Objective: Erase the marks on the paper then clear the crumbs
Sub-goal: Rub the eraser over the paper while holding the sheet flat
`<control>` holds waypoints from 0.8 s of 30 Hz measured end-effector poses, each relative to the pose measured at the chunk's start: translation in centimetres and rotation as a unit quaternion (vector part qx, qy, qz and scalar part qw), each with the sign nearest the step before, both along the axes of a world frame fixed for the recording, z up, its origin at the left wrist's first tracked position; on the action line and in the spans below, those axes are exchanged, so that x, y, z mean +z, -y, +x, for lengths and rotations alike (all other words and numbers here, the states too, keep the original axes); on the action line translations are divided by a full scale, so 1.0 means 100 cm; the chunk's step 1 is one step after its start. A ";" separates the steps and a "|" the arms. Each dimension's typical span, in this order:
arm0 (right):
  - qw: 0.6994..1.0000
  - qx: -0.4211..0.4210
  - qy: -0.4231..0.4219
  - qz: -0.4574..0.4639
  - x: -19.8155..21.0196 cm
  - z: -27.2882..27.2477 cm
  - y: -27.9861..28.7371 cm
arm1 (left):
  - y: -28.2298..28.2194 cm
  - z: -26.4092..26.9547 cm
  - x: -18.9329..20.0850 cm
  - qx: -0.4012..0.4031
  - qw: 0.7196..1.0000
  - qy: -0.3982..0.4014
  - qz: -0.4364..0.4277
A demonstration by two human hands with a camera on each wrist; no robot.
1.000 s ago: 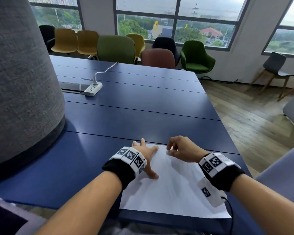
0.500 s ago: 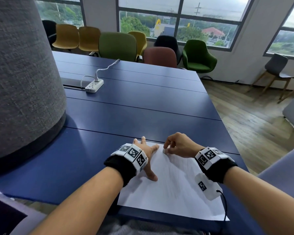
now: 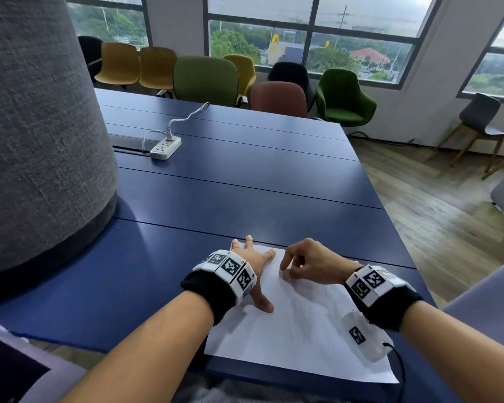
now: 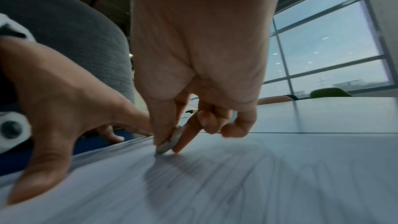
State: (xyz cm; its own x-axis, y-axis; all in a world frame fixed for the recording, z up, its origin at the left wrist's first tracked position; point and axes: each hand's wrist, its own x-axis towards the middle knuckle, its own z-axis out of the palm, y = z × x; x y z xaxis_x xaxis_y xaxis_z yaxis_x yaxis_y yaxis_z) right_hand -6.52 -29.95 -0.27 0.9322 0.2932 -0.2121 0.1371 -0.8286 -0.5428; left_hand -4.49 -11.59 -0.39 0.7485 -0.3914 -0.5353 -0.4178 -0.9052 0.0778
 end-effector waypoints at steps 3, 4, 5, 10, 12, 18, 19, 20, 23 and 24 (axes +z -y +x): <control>1.000 0.008 -0.004 -0.023 0.003 0.005 0.003 | 0.000 0.000 -0.001 0.001 1.000 -0.002 0.002; 0.999 -0.017 0.016 -0.026 0.002 0.008 0.005 | 0.000 0.000 -0.002 0.001 1.000 -0.003 0.001; 0.998 -0.043 0.039 -0.024 0.001 0.011 0.008 | -0.001 0.001 -0.002 0.002 1.000 -0.003 0.000; 0.999 0.026 -0.013 0.020 -0.003 -0.007 0.005 | 0.000 -0.001 0.001 -0.001 1.000 0.004 0.009; 0.999 0.044 -0.028 0.003 0.002 -0.006 0.003 | 0.000 -0.002 0.002 -0.001 1.000 0.006 0.012; 1.000 0.007 -0.003 0.025 0.001 -0.007 0.002 | 0.001 -0.003 0.003 0.001 1.000 0.005 0.015; 0.999 0.034 -0.026 0.019 0.002 -0.011 0.000 | 0.000 -0.003 0.004 0.004 1.000 0.004 0.014; 0.998 0.051 -0.042 0.011 0.003 -0.013 -0.001 | 0.001 -0.003 0.004 0.005 1.000 0.003 0.015; 1.000 0.002 -0.008 0.013 0.001 -0.004 0.001 | 0.001 -0.005 0.005 0.005 1.000 0.003 0.013; 0.999 -0.023 0.017 0.020 -0.001 -0.002 0.001 | 0.000 -0.005 0.005 0.004 1.000 0.004 0.011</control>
